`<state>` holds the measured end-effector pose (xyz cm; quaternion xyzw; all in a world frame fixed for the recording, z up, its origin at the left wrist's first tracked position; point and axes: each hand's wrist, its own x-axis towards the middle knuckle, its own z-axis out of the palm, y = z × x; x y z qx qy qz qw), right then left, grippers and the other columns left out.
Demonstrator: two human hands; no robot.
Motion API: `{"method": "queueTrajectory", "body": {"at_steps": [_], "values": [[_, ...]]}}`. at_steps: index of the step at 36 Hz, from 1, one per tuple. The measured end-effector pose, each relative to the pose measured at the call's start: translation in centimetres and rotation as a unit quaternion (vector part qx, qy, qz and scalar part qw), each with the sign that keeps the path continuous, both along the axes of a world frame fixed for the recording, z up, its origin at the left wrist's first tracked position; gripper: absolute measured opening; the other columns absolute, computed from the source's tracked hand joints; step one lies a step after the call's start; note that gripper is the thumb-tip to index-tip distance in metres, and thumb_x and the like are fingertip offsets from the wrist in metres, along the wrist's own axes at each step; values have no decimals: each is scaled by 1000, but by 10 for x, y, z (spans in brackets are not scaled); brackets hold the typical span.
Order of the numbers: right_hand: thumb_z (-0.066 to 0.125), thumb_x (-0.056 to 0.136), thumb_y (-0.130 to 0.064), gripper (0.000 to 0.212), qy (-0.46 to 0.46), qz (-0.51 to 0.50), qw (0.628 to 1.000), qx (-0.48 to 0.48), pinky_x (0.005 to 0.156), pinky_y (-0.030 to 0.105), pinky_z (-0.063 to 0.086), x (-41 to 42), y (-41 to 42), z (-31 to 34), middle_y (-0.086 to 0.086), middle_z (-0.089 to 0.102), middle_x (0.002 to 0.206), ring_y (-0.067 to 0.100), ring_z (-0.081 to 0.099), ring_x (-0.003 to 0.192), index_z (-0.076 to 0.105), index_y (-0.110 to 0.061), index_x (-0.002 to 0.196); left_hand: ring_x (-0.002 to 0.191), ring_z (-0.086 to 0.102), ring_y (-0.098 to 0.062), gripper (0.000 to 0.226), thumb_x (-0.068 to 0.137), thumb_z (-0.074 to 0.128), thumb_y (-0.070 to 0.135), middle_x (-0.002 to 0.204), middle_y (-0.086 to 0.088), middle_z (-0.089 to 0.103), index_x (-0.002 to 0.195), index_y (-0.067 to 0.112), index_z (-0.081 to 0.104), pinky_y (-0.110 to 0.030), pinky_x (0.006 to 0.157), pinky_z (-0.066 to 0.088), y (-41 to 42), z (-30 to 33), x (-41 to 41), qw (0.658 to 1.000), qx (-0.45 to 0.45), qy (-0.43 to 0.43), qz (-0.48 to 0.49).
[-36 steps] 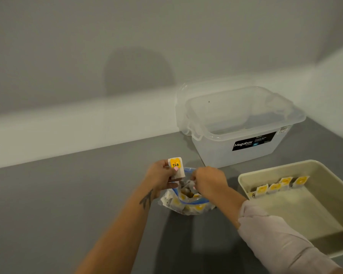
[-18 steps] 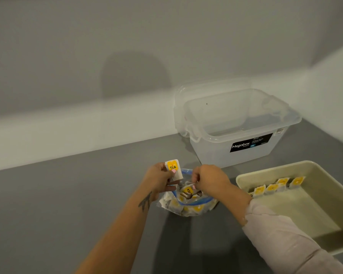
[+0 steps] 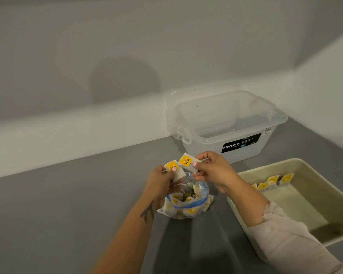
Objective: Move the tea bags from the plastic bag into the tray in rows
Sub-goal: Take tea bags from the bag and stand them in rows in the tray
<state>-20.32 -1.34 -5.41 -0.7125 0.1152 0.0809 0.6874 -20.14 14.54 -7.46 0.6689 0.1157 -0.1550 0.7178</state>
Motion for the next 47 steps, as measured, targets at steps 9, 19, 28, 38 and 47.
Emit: {"method": "queueTrajectory", "body": {"at_steps": [9,19,28,38,47], "values": [[67,86,-5,18,1,-47,998,44,54,21,54,-11,0,-12,10,65,80,15,62,60,57,-8,99,98,67,-29,47,76,74,0,107,-13,67,115,11,49,-33,75,58,-28,1,-12,995,-78,-49,40],[71,82,-2,32,10,21,1000,-2,65,31,55,-26,-36,-2,9,69,85,21,69,77,56,-10,109,87,65,-18,49,78,67,-10,101,-8,61,114,14,44,-26,68,58,-56,10,-15,994,-49,-96,29],[69,85,-12,27,13,45,999,3,62,24,56,-41,-92,14,7,71,92,15,68,66,64,-9,112,104,62,-29,60,71,77,-3,115,-10,60,117,19,46,-45,83,56,-97,19,-25,992,-19,-127,-7],[60,90,-5,13,11,66,994,91,62,22,57,-57,-152,26,6,69,87,14,67,68,63,-14,100,57,50,-7,18,90,61,26,59,4,51,80,17,50,-21,56,44,-145,27,-45,990,-131,-32,35],[60,90,-7,21,20,88,992,87,62,22,55,-64,-180,28,8,68,89,17,65,70,62,-8,110,63,54,1,29,82,70,26,90,8,65,110,25,60,-16,55,40,-178,28,-64,995,-23,-99,-9]]}}
